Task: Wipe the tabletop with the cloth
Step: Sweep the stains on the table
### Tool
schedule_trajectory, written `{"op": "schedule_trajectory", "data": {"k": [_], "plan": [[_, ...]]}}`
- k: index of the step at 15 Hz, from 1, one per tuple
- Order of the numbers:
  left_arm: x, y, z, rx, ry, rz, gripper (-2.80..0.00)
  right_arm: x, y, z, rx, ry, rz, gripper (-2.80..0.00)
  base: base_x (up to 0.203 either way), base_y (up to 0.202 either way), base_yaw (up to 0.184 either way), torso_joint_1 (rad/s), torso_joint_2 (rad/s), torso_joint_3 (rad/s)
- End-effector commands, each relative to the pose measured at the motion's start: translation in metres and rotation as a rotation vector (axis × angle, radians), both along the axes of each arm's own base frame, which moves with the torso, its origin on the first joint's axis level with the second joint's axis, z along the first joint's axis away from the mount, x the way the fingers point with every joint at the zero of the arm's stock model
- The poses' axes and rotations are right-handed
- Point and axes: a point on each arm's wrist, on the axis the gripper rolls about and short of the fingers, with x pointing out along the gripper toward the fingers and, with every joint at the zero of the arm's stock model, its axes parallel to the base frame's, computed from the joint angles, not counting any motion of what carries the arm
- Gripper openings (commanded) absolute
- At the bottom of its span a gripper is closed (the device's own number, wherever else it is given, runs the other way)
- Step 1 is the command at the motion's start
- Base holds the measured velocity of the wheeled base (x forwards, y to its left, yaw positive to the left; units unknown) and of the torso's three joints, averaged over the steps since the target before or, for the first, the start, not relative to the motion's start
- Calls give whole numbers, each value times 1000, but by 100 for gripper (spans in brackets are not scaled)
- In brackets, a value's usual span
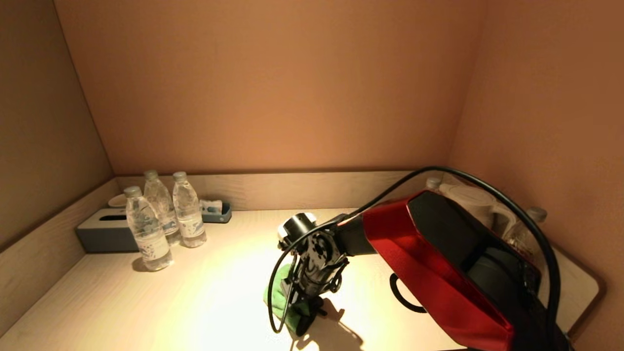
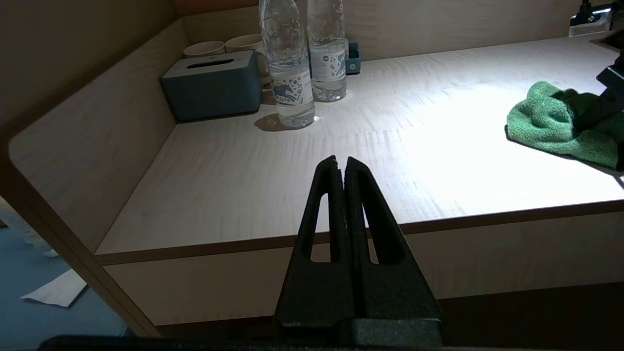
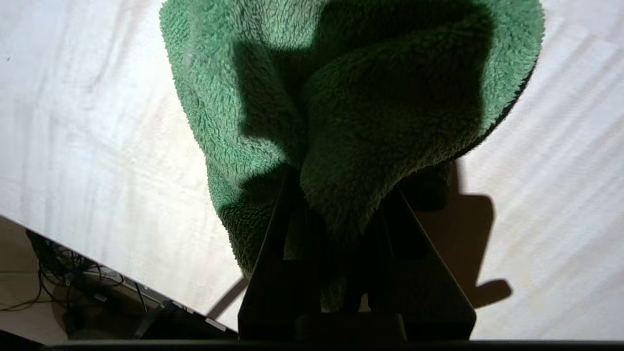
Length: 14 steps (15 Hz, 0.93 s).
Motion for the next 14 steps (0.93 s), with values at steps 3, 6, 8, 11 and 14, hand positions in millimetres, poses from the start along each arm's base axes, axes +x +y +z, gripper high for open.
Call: {"op": "schedule_trajectory", "data": {"k": [3, 6, 8, 11, 14], "plan": [[0, 0, 0, 0, 2, 1, -280, -23, 0, 17, -1, 1, 31, -280, 0, 0, 0, 0, 0, 0], [0, 0, 0, 0, 1, -1, -280, -31, -7, 18, -15, 18, 31, -280, 0, 0, 0, 0, 0, 0], [0, 0, 0, 0, 1, -1, -280, -29, -18, 13, -22, 21, 8, -280, 0, 0, 0, 0, 0, 0], [0, 0, 0, 0, 1, -1, -280, -5, -56, -1, -14, 2, -100, -280, 0, 0, 0, 0, 0, 0], [0, 0, 0, 0, 1, 1, -280, 14, -89, 4, -4, -11, -191, -280, 0, 0, 0, 0, 0, 0]]}}
